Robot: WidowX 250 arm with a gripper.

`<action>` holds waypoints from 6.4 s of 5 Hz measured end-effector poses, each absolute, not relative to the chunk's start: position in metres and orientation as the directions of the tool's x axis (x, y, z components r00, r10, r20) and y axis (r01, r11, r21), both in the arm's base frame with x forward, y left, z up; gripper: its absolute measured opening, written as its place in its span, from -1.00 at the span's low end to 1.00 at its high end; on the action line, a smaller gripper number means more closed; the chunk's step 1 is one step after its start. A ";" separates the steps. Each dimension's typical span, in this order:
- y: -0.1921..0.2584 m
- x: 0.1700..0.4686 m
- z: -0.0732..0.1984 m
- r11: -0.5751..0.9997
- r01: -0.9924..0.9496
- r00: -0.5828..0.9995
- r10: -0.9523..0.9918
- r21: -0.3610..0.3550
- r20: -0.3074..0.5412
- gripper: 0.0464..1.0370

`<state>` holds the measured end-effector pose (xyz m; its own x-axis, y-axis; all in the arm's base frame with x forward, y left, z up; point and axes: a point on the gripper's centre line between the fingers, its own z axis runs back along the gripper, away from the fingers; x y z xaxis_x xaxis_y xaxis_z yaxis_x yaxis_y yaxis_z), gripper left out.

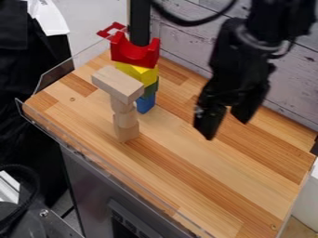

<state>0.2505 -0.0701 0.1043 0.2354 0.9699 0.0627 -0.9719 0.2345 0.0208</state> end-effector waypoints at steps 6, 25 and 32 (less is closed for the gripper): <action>0.032 0.229 0.138 0.065 -0.991 0.060 0.997 -0.113 0.047 0.92; -0.112 0.280 0.012 0.002 -0.998 0.008 0.995 -0.066 -0.102 0.13; -0.043 0.268 0.118 0.044 -0.992 0.034 0.995 -0.115 0.092 0.93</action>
